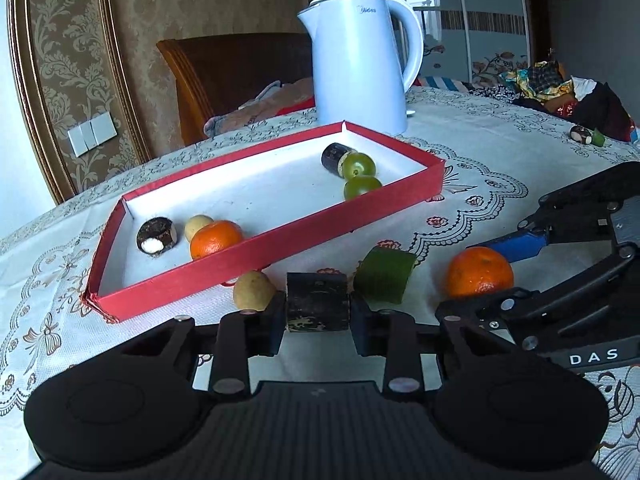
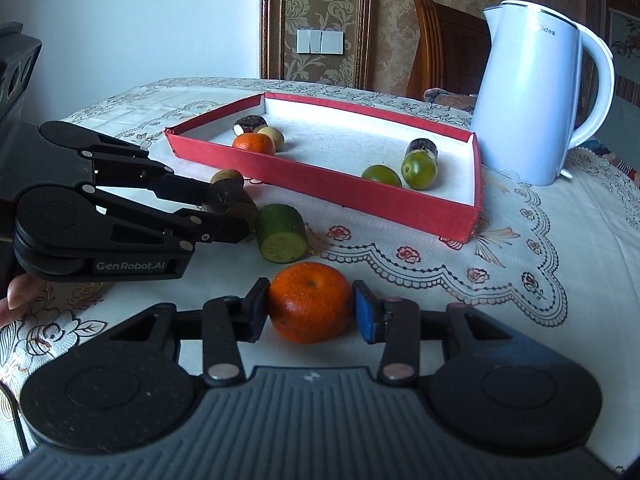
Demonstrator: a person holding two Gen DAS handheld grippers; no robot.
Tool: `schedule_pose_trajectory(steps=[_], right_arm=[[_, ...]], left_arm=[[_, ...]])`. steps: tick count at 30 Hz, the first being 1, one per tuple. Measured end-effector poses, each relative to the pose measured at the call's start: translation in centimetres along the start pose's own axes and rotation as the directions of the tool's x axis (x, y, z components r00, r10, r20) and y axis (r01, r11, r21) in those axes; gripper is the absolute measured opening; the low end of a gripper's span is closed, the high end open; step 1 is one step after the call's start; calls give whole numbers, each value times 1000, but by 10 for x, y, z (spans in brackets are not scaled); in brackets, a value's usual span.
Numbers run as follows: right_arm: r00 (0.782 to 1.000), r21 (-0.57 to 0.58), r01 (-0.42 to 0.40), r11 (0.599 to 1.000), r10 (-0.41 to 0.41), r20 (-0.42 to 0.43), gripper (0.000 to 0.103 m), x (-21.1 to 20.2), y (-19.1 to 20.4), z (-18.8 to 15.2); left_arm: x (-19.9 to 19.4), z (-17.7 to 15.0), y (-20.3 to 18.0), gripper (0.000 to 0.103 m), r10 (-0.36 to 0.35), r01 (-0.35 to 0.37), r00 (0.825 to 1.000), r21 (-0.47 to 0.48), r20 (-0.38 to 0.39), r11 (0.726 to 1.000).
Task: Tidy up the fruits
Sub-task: 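Close the right tool on the mandarin while the left tool lifts the dark block, then carry the dark block with the left tool into the tray while the right tool carries the mandarin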
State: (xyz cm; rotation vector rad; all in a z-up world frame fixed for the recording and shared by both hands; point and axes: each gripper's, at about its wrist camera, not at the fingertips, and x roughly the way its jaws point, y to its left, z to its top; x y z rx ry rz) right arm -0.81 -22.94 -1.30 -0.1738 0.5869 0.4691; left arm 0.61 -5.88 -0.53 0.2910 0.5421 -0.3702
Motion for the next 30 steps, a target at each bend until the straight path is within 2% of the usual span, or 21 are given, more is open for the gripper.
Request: schedule_pose_trajectory(steps=[7,15,22,30], right_arm=[[996,42,47,998,-50,79,41,-15,-6,-2],[985,65,81,995,-89,145,41,-24,-12,13],[976,75,110,991,-122,178,40,-6,-18,48],[974,106,161,981,-176,141,41,42,-23,86]], left_arm=[[-17,-2,3,32,14,-13,997,-8,75,1000],[-32,5,22,32,34,-17,984,-97,177,995],[-15,19,41,32,91,-68,986,-162,139,985],[21,49,69,32,157,-128,983,-254,95,959]])
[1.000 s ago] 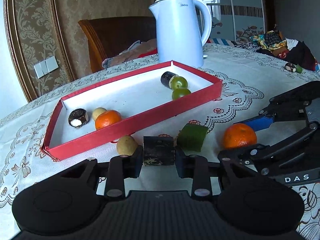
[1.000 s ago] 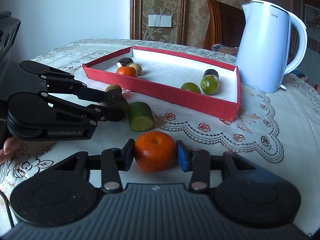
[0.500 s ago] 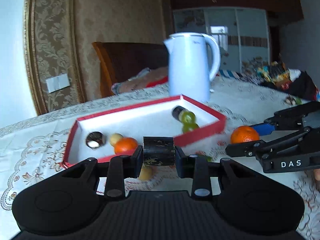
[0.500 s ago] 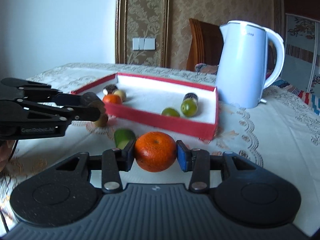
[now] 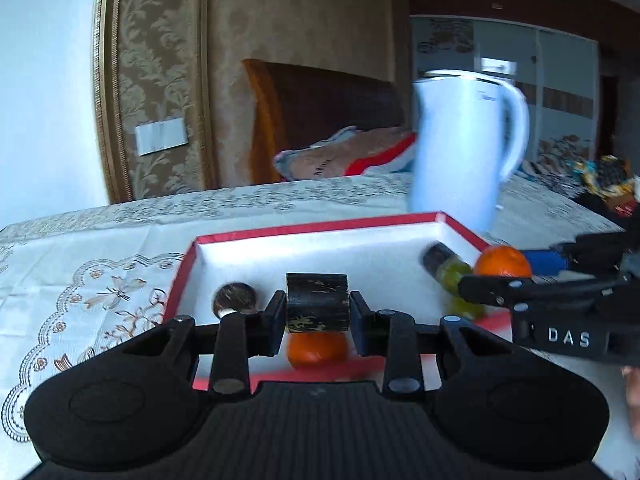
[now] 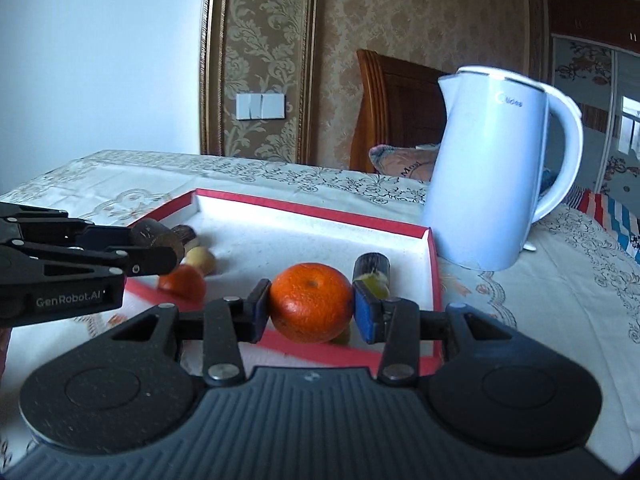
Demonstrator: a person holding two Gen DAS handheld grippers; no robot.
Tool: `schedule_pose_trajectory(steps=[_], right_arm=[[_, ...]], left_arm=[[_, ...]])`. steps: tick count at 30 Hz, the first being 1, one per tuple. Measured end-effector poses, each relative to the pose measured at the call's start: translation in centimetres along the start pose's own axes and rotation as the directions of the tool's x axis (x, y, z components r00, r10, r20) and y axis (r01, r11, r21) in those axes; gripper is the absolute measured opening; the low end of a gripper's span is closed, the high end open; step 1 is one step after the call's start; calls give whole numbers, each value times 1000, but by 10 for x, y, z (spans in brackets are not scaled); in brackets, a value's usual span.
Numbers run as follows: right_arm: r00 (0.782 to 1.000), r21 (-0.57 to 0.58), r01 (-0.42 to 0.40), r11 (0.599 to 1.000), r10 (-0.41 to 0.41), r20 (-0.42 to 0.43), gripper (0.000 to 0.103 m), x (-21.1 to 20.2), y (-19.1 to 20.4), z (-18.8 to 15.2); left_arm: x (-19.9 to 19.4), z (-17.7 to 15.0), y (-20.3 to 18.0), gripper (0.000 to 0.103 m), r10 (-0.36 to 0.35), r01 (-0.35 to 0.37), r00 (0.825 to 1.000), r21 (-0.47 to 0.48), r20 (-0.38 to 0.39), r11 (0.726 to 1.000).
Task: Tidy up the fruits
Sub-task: 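Carry the dark block with the left tool into the tray while the right tool carries the mandarin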
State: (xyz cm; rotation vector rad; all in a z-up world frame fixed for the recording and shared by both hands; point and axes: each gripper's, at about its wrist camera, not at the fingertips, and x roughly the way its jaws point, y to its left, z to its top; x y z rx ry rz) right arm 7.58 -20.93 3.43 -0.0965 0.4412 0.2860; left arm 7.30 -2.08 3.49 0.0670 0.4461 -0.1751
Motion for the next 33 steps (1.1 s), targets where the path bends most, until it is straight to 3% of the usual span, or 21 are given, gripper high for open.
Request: schedule_pose_trajectory(steps=[12,18,33], right_arm=[[995,45,50,998,-46,-84,41,81,-2,23],[989,42,63,997,-57,-135,41,112,2,26],[982,58,65,996,-53,-182,41,129,3,20]], left_arm=[[67,18,23,32,106,-111,992,-74,-74,991],[76,19,28,32,106,-113,991,-97,-80,989],[82,15,24,32,114,-121,989,-69,-90,990]])
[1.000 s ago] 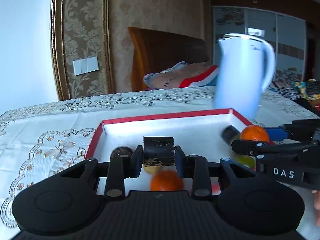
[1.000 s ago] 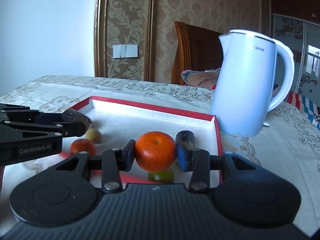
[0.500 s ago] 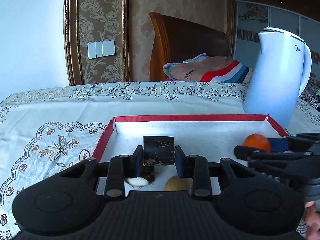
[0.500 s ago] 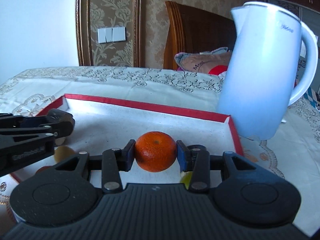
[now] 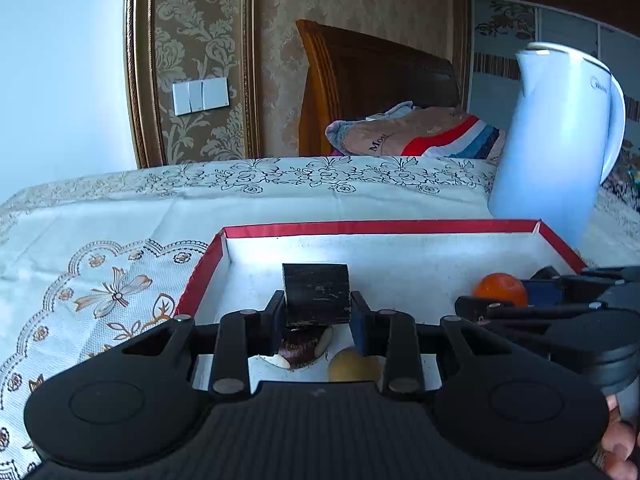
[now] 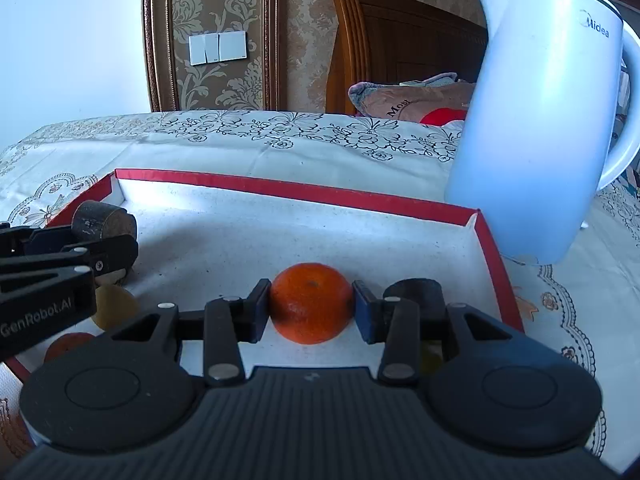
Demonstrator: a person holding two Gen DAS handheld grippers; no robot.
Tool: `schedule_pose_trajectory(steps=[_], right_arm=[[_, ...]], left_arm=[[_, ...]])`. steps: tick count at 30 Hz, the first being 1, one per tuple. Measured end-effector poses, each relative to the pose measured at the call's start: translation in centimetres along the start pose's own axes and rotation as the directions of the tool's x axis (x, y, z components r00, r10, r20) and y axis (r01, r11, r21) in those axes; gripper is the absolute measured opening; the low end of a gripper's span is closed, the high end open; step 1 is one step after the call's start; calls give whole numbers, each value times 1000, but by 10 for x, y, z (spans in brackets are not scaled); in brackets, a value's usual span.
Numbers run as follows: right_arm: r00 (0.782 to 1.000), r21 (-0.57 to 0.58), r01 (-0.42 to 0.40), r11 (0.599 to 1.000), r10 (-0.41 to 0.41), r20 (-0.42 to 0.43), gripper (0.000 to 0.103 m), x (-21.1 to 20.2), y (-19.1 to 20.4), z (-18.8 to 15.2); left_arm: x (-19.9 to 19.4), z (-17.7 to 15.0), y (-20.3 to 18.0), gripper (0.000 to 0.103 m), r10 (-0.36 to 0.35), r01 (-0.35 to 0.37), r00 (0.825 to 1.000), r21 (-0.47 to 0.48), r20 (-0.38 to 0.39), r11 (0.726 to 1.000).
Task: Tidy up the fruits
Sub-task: 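Carry the dark block with the left tool into the tray while the right tool carries the mandarin, then open the right tool releasing the mandarin while the left tool releases the dark block in the tray, then withdraw both open tools from the tray toward the remaining items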
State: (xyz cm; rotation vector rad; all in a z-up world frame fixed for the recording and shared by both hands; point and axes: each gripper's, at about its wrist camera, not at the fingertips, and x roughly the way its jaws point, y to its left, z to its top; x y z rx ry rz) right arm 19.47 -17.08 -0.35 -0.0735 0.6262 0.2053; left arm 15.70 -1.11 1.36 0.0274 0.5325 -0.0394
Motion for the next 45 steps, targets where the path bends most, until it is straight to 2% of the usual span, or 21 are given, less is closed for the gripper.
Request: schedule_pose_trajectory(steps=[7,11,13,15,16,17,19,22,30,33,45], right_arm=[[1000,17,-15,1000,15,0,42,-1,-3,-1],[999,16,-33,999,33,9,47,-5,-2,-1],[999,16,-37,999,37,18,57,-7,-2,-2],[999,15,-42,999,42,27,60,-10,-1,-2],[999,16,-40,999,40,32,65,-12,-1,-3],[998,18,-39,999,38,40,69,-15,-1,-3],[999,12,-23,1000,22,48,71,-18,-1,-4],[998,27,-33,999,32,54,81,-22,-4,-5],[997,31,-32,999,30,72,80,-31,-4,-7],[997,41,-24,999,21,74,85,-31,-6,-8],[996,61,-30,998,25,83,88,-39,-12,-13]], left_arm=[[-1,-1,0,32,0,0,1000,-4,2,1000],[-1,-1,2,32,0,0,1000,-4,4,1000],[-2,-2,2,32,5,-5,1000,-1,7,1000],[-3,-4,1,33,7,-7,1000,8,10,1000],[-4,-5,1,42,8,-8,1000,12,11,1000],[-4,-5,1,46,11,-12,1000,12,9,1000],[-3,-7,4,61,29,-29,1000,-1,0,1000],[-3,-8,11,63,14,-14,1000,-27,-10,1000],[-8,-10,11,63,27,-27,1000,-19,1,999],[-9,-10,9,63,30,-30,1000,-11,5,999],[-15,-14,9,64,33,-33,999,-6,16,999]])
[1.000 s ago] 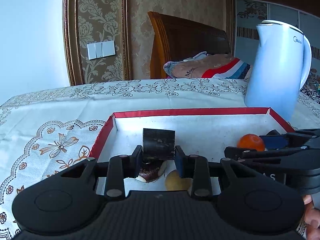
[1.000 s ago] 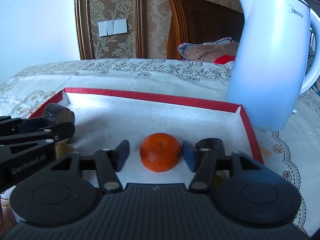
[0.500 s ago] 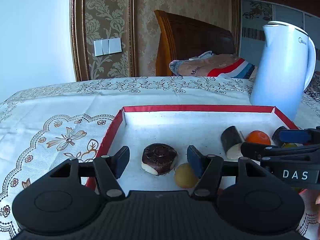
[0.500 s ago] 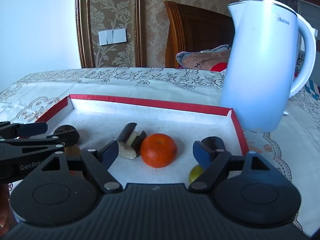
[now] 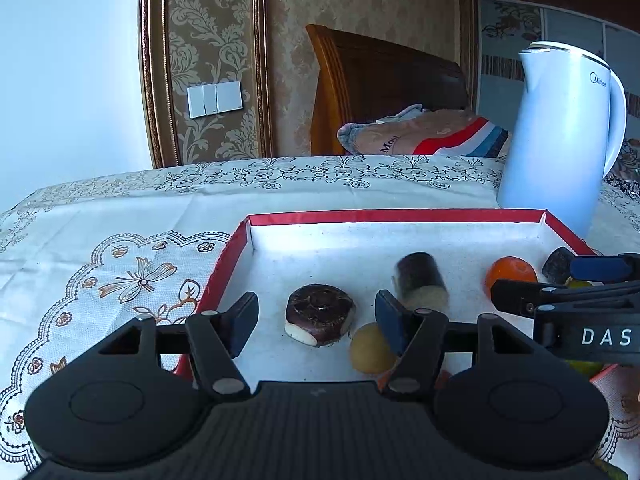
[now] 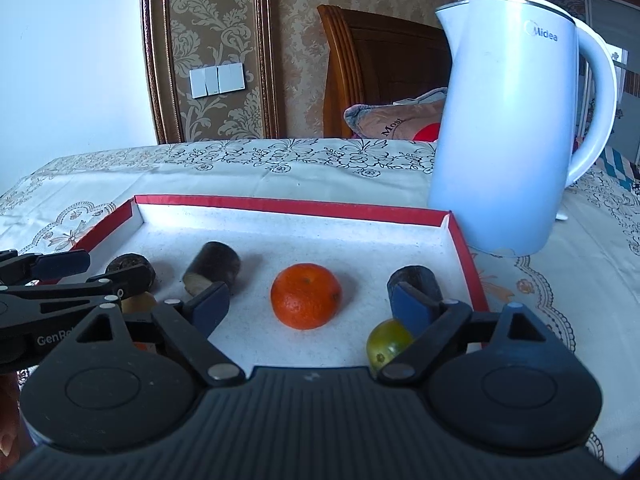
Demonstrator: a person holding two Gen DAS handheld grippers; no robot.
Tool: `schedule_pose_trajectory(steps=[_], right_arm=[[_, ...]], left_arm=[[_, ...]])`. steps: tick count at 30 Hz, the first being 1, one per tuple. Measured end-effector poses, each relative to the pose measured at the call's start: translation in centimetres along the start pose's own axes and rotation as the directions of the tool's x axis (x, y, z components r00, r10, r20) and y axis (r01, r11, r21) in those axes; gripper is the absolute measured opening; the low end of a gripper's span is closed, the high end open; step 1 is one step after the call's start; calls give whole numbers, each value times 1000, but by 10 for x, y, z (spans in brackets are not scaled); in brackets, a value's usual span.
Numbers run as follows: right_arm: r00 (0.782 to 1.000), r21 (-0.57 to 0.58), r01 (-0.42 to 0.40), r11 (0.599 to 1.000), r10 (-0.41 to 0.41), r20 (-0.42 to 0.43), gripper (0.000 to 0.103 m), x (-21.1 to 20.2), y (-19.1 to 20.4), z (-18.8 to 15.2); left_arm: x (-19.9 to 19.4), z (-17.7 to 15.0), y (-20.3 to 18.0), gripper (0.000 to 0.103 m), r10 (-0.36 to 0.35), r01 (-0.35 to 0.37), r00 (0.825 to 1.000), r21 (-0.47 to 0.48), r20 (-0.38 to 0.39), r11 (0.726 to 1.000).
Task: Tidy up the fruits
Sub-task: 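Withdraw both open tools from the tray toward the remaining items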
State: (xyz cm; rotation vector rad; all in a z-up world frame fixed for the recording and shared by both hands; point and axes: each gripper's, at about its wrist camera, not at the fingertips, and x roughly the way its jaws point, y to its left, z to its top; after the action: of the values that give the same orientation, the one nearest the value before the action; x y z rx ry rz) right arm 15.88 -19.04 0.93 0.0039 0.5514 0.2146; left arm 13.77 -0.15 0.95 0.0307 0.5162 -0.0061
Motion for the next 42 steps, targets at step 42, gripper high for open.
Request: schedule_pose_trajectory(steps=[42], right_arm=[[995,70,-101,992,100,20,103,-82,-13,-58]], left_arm=[[-91,-49,6,66,-112,111,994,44,18,993]])
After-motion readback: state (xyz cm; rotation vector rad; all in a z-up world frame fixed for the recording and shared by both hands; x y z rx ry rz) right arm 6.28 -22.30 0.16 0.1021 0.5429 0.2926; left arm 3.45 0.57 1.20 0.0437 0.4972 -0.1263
